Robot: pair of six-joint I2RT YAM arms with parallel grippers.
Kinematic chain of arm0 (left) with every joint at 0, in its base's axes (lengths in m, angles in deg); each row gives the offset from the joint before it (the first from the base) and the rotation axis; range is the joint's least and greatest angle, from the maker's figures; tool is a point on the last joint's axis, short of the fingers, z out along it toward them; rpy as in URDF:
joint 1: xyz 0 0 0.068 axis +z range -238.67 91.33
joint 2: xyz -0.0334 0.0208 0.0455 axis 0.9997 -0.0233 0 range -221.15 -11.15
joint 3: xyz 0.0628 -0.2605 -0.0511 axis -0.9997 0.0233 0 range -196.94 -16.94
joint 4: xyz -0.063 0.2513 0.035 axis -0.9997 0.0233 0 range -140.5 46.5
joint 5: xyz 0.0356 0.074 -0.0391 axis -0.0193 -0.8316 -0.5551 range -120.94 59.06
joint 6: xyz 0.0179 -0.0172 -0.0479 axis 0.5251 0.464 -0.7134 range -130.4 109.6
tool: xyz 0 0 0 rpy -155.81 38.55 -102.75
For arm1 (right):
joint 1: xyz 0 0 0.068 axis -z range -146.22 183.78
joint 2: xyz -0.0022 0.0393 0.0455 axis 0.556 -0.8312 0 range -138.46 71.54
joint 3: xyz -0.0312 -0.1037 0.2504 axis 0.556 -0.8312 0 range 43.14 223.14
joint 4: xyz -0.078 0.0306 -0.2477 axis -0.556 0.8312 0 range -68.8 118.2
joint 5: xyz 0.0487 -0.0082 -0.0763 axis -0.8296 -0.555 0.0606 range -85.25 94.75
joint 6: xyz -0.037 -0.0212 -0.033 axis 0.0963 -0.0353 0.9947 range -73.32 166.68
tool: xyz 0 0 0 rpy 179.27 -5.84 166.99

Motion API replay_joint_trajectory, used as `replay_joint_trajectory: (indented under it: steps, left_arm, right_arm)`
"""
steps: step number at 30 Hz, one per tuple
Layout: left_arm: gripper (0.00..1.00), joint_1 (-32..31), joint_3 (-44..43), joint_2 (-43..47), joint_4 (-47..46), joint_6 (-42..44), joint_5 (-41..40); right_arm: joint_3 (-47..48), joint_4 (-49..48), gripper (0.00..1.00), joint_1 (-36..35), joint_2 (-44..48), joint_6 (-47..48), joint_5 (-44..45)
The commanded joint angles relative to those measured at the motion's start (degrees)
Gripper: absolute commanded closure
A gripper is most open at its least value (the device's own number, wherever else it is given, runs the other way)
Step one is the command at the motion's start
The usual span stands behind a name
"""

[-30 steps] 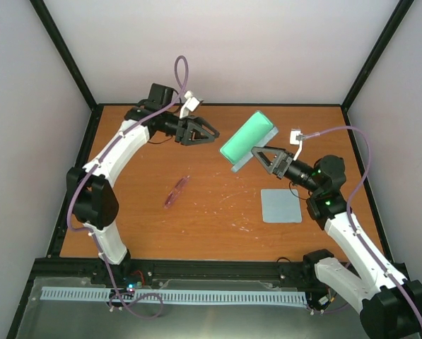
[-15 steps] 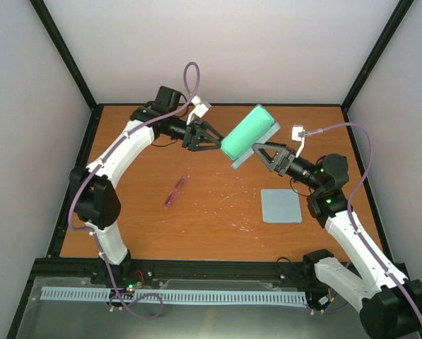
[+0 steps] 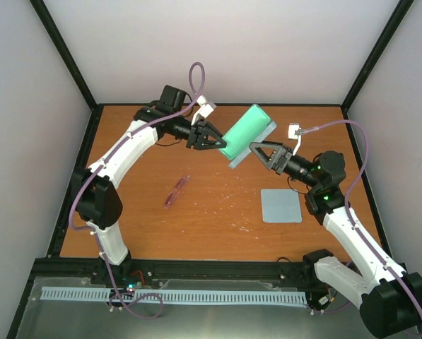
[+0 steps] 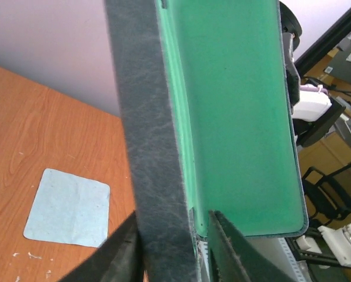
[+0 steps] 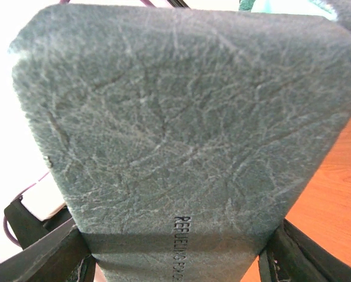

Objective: Organize the sunglasses
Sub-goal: Place the sunglasses case at the center of the board.

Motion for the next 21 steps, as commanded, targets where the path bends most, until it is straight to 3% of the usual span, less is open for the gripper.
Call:
replay_joint_trajectory:
  steps: [1,4,7,12,17,21]
  left_arm:
    - [0.73,-0.30,-2.75,-0.89,-1.10,0.23,0.86]
    - [0.79,-0.30,-3.55,-0.78,-0.12,0.84,0.13]
    - [0.93,-0.28,-5.32,-0.73,2.09,2.36,-2.59]
    - [0.97,-0.29,-9.15,-0.99,7.13,7.05,-7.35]
    - [0.99,-0.30,-12.74,-1.08,11.05,11.46,-13.39]
    - [0.99,-0.30,-14.94,-0.88,13.86,16.57,-21.16]
  right_arm:
    - [1.90,-3.76,0.91,-0.67,-0.09,0.30,-0.49]
    - [1.82,-3.40,0.88,-0.72,-0.16,0.40,-0.06]
    - [1.86,-0.77,0.80,-0.71,0.29,1.30,0.88]
    - [1.32,3.25,0.73,-0.72,1.32,2.87,1.84]
    - [1.56,10.20,0.43,-0.71,2.89,5.02,4.01]
    - [2.92,22.91,0.34,-0.67,6.42,9.39,6.28]
